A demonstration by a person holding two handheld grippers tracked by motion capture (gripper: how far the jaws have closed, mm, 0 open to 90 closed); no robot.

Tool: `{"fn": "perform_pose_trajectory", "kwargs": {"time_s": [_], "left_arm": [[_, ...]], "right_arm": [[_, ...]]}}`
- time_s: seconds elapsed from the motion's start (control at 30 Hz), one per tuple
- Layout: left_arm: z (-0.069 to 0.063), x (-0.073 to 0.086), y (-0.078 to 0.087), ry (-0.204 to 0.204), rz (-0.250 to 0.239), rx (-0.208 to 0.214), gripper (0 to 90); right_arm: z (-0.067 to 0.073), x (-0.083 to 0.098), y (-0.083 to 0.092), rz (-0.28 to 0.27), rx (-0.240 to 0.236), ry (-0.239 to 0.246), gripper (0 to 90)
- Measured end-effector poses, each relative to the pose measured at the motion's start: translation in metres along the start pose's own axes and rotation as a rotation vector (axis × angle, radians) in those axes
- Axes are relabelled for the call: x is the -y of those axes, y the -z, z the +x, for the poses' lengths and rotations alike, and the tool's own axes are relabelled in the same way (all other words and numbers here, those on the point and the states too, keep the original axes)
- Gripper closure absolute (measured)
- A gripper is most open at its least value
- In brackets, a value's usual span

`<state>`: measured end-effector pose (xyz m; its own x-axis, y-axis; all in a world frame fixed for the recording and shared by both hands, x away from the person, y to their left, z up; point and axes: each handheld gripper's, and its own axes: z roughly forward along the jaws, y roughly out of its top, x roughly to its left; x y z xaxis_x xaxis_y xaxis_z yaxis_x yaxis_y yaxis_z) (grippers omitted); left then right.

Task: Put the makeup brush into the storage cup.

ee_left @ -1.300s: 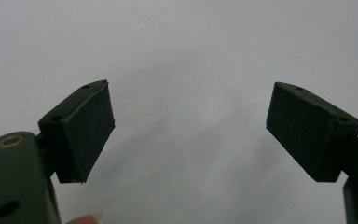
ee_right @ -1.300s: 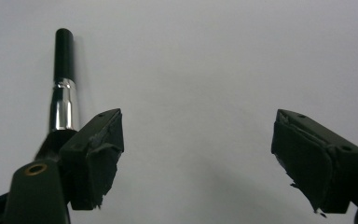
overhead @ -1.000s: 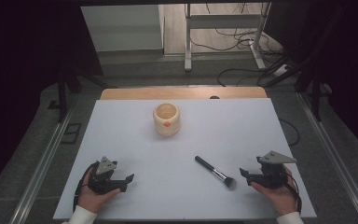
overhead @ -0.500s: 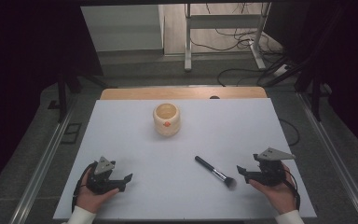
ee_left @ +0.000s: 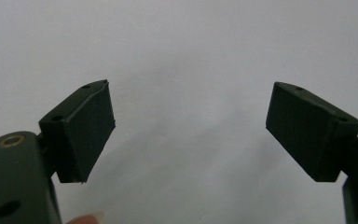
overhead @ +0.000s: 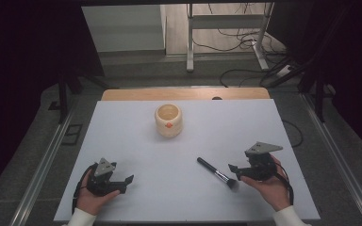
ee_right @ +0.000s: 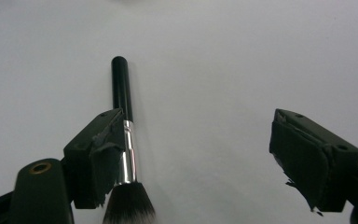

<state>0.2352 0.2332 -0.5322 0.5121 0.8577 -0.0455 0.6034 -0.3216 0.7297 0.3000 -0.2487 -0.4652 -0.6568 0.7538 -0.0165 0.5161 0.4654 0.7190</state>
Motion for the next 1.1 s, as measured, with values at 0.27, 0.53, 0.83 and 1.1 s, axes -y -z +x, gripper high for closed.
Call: {"fn": "perform_pose_trajectory", "kwargs": {"time_s": [0.27, 0.53, 0.83, 1.1], "left_arm": [[-0.001, -0.001, 0.0, -0.004, 0.0, 0.0, 15.8], [-0.001, -0.001, 0.001, -0.004, -0.007, -0.003, 15.8], [-0.001, -0.001, 0.001, 0.001, -0.008, 0.0, 15.8], [-0.001, -0.001, 0.001, 0.003, -0.007, -0.002, 15.7]], "right_arm": [[0.011, -0.02, -0.01, 0.025, -0.016, 0.047, 19.3], [0.019, -0.031, -0.022, 0.076, -0.03, 0.064, 19.1], [0.024, -0.032, -0.035, 0.143, -0.04, 0.066, 19.1], [0.03, -0.033, -0.047, 0.212, -0.053, 0.098, 19.3]]}}
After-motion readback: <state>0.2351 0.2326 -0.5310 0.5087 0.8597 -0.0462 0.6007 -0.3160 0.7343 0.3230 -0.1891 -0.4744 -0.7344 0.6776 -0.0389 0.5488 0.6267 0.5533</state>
